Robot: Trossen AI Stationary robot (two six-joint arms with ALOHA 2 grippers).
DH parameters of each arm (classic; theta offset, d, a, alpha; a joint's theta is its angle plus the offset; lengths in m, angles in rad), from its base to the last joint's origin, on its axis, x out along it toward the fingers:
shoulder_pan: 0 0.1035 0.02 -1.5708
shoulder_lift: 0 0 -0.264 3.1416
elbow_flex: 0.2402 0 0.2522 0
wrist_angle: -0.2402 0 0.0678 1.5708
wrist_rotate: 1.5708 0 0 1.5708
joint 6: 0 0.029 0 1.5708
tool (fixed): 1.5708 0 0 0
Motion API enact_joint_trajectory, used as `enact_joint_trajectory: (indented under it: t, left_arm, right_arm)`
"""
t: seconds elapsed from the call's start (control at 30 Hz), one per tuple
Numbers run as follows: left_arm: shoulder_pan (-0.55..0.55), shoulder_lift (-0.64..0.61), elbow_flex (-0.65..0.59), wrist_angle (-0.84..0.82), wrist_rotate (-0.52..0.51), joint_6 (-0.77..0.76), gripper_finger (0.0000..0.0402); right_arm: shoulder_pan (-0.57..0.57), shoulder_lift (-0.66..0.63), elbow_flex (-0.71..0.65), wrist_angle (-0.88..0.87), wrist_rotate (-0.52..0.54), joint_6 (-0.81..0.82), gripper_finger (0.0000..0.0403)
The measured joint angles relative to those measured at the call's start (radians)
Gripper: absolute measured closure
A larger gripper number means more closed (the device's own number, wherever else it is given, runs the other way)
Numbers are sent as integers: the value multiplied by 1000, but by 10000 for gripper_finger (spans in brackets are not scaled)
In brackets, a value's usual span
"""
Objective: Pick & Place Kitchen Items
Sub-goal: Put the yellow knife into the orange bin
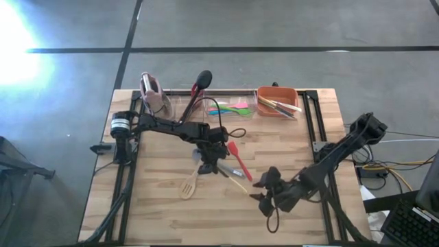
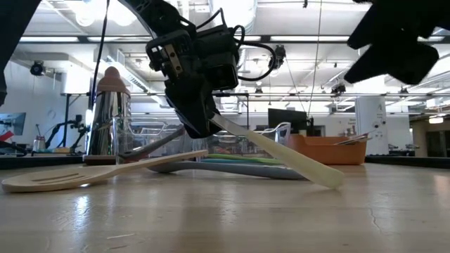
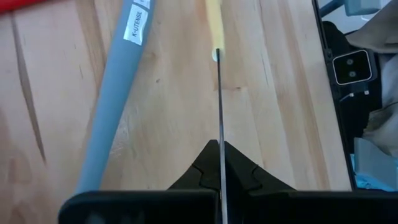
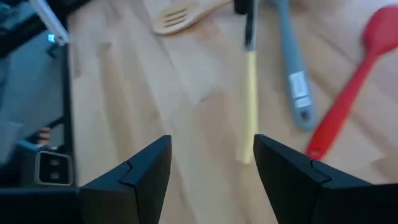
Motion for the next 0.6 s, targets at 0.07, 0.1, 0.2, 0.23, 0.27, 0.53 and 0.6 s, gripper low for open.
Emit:
enact_joint_trajectory:
  t: [0.07, 0.1, 0.2, 0.23, 0.27, 0.53, 0.6]
  left_arm:
    - [1, 0, 0, 0, -1, 0, 401]
    - [3, 0, 0, 0, -1, 0, 401]
    - [5, 0, 0, 0, -2, 0, 401]
    - [5, 0, 0, 0, -2, 0, 401]
    - [5, 0, 0, 1, -2, 0, 401]
    - [5, -1, 0, -16, -2, 4, 401]
    - [5, -1, 0, -26, -1, 5, 401]
  right_arm:
    - [0, 1, -35, 68, -9, 4, 184]
    - [1, 5, -49, 95, -11, 4, 184]
    - [-12, 26, -78, 100, -17, 17, 184]
    - [-22, 39, -82, 101, -22, 18, 184]
    - [-35, 53, -85, 102, -33, 16, 184]
    - [-167, 135, -87, 220, -210, -151, 184]
    - [-193, 136, -86, 235, -234, -182, 184]
